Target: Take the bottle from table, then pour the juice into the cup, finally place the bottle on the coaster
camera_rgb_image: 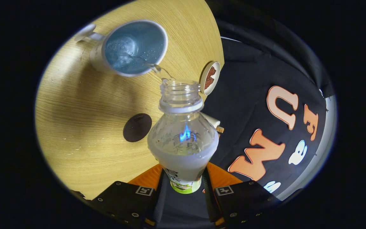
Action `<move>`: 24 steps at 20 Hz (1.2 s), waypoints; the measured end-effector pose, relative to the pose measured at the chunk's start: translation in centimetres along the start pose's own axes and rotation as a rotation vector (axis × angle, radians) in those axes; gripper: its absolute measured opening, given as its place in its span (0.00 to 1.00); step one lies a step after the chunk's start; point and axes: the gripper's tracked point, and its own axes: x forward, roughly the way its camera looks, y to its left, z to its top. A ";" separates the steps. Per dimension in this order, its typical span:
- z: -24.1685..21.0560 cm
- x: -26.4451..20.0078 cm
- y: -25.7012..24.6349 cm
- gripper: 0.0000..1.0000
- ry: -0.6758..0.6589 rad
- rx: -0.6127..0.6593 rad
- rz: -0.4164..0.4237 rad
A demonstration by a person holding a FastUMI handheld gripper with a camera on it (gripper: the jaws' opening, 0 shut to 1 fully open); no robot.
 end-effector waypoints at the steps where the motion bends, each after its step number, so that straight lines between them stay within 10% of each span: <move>1: -0.1 0.1 -0.1 0.55 0.001 -0.003 0.001; 24: 0.8 -0.1 -0.7 0.56 -0.024 -0.109 0.017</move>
